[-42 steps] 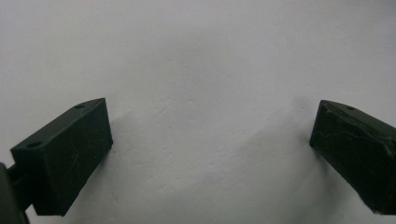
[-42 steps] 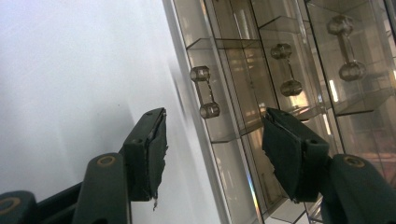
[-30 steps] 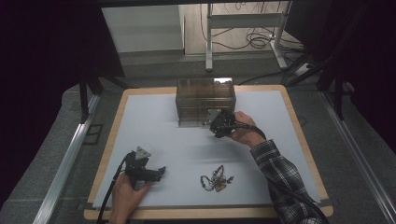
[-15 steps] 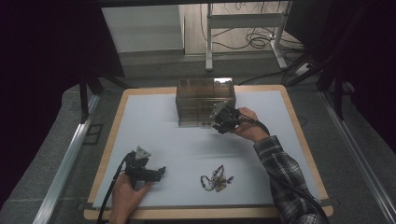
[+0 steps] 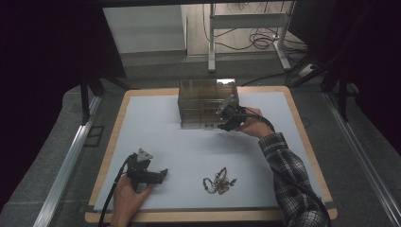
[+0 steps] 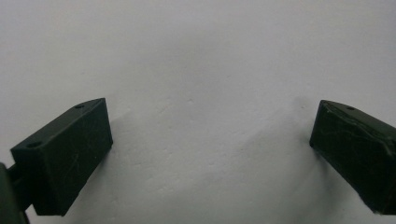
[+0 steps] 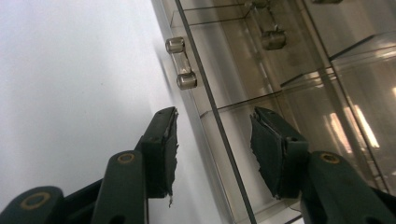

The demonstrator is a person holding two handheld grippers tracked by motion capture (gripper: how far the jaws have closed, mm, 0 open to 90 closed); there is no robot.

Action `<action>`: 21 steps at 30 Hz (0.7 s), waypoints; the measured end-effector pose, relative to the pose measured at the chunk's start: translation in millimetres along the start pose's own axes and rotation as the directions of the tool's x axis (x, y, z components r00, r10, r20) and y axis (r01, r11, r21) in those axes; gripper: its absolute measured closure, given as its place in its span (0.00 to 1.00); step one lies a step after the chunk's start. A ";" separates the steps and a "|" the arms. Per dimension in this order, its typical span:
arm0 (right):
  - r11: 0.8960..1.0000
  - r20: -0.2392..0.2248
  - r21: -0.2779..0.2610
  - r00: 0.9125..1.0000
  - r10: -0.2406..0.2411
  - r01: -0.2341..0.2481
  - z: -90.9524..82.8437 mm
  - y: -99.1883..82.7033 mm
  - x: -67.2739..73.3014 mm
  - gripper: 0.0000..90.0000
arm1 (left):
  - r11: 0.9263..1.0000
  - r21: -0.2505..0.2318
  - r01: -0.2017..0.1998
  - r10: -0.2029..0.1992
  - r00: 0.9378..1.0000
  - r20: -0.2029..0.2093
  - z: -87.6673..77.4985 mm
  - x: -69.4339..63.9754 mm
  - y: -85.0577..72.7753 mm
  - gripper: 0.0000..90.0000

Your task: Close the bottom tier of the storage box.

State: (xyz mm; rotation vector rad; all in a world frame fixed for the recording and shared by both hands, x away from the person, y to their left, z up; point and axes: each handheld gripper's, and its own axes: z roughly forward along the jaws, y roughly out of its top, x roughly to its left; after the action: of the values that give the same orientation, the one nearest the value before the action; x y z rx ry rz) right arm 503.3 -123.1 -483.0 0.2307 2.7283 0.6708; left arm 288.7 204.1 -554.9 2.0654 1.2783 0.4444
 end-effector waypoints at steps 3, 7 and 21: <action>1.000 -0.019 0.003 1.000 0.000 0.000 1.7 -0.7 -3.3 0.59 | 1.000 0.000 0.000 0.000 1.000 0.000 0.0 0.0 0.0 0.00; 1.000 -0.048 0.008 0.999 0.008 -0.008 6.0 -2.8 -9.9 0.63 | 1.000 0.000 0.000 0.000 1.000 0.000 0.0 0.0 0.0 0.00; 0.999 -0.101 0.037 0.995 -0.028 0.032 16.7 -7.8 -18.8 0.72 | 1.000 0.001 -0.001 0.001 1.000 -0.001 0.0 0.1 0.0 0.00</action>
State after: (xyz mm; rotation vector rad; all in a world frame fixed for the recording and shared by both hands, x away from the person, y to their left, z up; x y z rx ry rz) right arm 526.0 -127.2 -495.6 0.1687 2.8362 0.6388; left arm 288.7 204.2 -554.9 2.0670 1.2780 0.4451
